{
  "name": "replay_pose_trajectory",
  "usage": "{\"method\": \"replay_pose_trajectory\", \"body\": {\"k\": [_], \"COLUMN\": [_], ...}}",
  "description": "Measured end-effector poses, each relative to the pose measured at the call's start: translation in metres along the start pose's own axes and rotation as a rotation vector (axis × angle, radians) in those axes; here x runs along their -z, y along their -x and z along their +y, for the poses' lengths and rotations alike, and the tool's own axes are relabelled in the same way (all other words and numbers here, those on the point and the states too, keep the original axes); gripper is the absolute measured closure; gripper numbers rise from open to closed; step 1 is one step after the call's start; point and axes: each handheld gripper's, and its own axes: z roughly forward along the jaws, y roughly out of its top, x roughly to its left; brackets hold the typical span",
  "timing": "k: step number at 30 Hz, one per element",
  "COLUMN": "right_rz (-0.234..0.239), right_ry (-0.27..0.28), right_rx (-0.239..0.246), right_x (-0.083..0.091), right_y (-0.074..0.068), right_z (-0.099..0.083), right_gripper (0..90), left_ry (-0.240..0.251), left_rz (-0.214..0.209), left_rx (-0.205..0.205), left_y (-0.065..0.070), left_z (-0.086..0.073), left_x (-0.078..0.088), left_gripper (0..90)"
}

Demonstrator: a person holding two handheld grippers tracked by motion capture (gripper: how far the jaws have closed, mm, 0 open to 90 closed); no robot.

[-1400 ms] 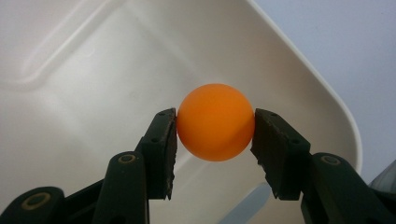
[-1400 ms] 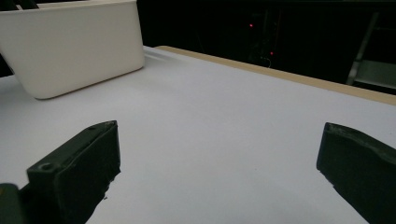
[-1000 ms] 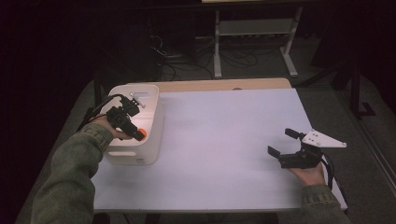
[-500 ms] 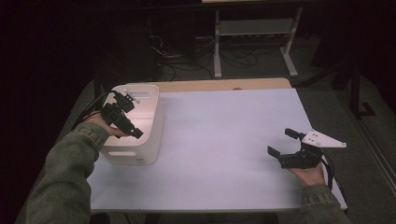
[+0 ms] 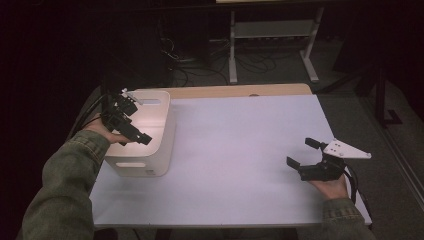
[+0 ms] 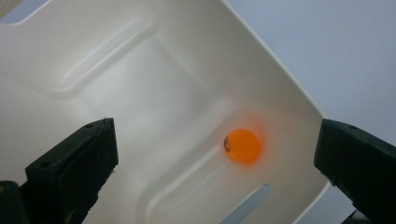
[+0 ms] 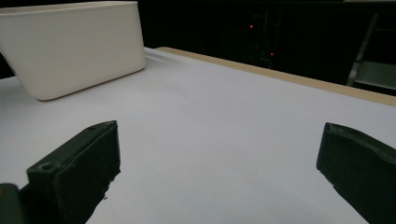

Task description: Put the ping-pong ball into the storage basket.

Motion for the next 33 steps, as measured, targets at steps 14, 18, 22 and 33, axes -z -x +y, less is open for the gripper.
{"method": "replay_pose_trajectory", "body": {"k": [14, 18, 22, 33], "right_rz": [-0.001, 0.0, 0.0, 0.0], "right_ry": [0.003, 0.003, 0.002, 0.003], "right_rx": [0.003, 0.002, 0.002, 0.002], "right_x": [0.001, 0.001, 0.0, 0.001], "right_y": [0.0, 0.0, 0.0, 0.0], "right_z": [0.0, 0.0, 0.0, 0.0], "right_gripper": [0.0, 0.0, 0.0, 0.0], "left_ry": [0.075, 0.097, 0.109, 0.179], "left_rz": [-0.017, -0.019, -0.025, -0.05], "left_rx": [-0.012, -0.015, -0.022, -0.017], "left_y": [0.003, 0.005, 0.008, 0.01], "left_z": [-0.009, -0.012, -0.015, -0.026], "left_x": [0.021, 0.025, 0.028, 0.028], "left_gripper": [0.0, 0.0, 0.0, 0.0]}}
